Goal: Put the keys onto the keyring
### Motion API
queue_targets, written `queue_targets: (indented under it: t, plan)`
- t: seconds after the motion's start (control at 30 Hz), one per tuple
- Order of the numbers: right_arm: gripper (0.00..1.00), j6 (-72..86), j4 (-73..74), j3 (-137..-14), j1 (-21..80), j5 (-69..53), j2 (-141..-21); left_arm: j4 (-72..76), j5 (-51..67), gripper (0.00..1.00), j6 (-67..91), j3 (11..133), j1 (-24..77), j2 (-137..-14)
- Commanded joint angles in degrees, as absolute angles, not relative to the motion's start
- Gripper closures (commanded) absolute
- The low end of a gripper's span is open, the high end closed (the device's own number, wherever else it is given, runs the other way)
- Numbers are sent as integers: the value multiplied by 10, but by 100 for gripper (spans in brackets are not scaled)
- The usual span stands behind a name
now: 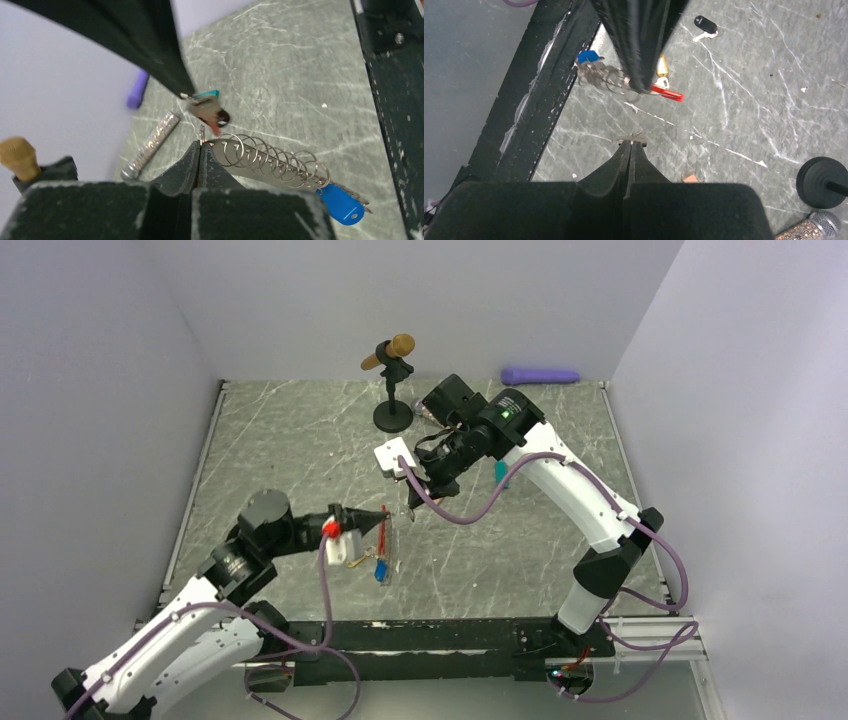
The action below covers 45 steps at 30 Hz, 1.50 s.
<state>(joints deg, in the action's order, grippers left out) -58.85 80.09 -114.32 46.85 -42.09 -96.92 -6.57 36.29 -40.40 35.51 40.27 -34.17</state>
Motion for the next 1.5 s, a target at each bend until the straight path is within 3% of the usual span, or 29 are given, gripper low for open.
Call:
queue_targets:
  t: [0.0, 1.47]
  plan:
    - [100, -576, 785, -1145, 467, -426, -947, -95, 291, 100, -240, 458, 404, -417]
    - [100, -556, 762, -1154, 471, -400, -962, -36, 343, 100, -144, 452, 380, -457]
